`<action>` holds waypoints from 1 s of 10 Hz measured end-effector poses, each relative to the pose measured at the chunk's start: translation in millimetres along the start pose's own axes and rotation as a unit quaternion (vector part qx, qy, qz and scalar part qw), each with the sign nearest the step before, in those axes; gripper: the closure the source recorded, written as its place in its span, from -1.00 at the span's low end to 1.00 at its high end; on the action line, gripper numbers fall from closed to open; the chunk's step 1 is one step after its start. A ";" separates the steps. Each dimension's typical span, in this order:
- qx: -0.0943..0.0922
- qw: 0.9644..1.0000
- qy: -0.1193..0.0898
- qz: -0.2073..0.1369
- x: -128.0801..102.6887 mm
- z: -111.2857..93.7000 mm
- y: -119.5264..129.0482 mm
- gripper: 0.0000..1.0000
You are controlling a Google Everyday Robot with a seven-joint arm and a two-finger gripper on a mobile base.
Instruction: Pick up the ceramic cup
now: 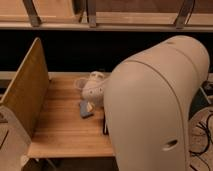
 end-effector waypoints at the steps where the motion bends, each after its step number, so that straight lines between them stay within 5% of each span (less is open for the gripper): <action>1: 0.000 1.000 0.000 0.000 0.0 0.0 0.0 -0.60; 7: 0.000 1.000 -0.001 -0.001 -0.6 -0.5 0.1 -0.60; 10: -0.040 0.997 -0.045 -0.042 -53.4 -18.7 8.5 -0.60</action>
